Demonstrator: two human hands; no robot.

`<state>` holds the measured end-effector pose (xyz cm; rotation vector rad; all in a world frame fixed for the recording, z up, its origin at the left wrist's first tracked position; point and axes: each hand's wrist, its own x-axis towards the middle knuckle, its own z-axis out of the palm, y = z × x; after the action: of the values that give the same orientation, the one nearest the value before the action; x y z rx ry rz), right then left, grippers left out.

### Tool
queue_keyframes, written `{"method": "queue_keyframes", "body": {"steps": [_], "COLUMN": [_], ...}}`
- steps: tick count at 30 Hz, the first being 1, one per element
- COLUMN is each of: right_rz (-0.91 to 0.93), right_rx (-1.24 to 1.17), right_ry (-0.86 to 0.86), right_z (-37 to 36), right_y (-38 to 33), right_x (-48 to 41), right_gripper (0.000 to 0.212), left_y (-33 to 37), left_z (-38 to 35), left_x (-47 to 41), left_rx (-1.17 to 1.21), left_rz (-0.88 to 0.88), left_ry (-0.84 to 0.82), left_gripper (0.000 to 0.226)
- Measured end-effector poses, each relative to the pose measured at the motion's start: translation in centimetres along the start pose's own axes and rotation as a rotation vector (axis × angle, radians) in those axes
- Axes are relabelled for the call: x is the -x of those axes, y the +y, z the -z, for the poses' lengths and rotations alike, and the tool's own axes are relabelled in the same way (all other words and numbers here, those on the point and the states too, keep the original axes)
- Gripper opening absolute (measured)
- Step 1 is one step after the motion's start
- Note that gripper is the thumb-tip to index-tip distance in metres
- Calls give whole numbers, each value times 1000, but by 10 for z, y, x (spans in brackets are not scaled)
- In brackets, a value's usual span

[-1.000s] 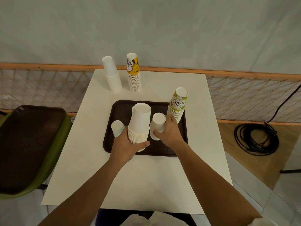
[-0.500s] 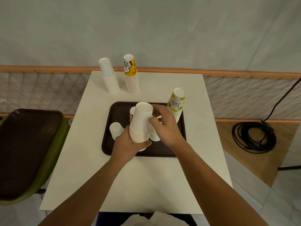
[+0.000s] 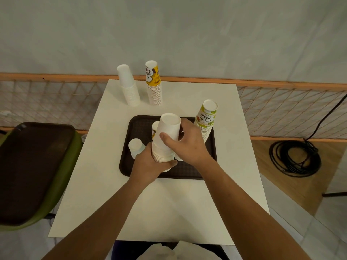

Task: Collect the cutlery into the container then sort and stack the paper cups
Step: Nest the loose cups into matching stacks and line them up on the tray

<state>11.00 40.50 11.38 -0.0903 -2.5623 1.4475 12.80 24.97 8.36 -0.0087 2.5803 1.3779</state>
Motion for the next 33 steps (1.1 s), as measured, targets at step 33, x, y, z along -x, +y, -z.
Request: {"method": "queue_keyframes", "body": {"steps": [33], "right_rz": [-242], "right_rx": [-135], "right_ry": [333], "right_z": [26], "right_y": [36], "right_x": [-4], "right_gripper": [45], "left_y": [-13], "left_z": [-7], "left_x": [-1], "left_rx": [18], "left_rz": [32], "left_ry": [25], "left_gripper": [77]}}
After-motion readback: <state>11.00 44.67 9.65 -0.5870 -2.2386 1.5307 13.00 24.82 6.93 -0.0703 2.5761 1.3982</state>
